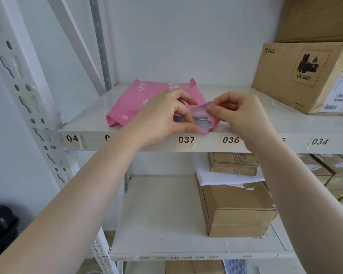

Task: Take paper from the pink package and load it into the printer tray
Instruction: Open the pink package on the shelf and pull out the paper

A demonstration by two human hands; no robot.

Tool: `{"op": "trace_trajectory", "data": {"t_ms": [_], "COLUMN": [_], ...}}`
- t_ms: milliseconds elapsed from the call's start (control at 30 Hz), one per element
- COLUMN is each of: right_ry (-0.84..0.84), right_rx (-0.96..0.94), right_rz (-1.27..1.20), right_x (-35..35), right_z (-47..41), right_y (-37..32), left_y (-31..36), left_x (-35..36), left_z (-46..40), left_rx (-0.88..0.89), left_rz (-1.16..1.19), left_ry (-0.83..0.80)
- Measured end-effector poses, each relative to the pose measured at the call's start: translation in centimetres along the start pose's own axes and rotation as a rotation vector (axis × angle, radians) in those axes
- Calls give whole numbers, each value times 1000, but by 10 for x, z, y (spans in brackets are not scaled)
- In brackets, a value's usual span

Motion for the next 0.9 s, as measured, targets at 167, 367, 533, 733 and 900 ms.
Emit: {"op": "trace_trajectory", "data": {"t_ms": [167,367,533,733,900], "right_ry": [-29,-51,-31,-173,-195], "right_rx": [-68,-55,-153,-278,-279], "right_rz": [202,230,389,560,508], "right_x": [13,9,26,91,113], "right_z": [11,12,6,-2,-13], "right_y": [-8,-8,-37,-79,-81], "left_y": [-8,-12,-37,-66,-79], "left_x": [-3,-25,-66,-89,-88], "left_z": [0,11,33,57,62], "left_rx": [-55,-66,-132,-207,-206], "left_rz": [74,-18,-27,103,137], "left_ry": [63,193,300,270,197]}}
Point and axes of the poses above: each hand's wrist, its own z-axis away from the middle knuckle, its own x-axis out of the palm, y = z × x, the point moved 10 cm from there along -z, towards the middle knuckle
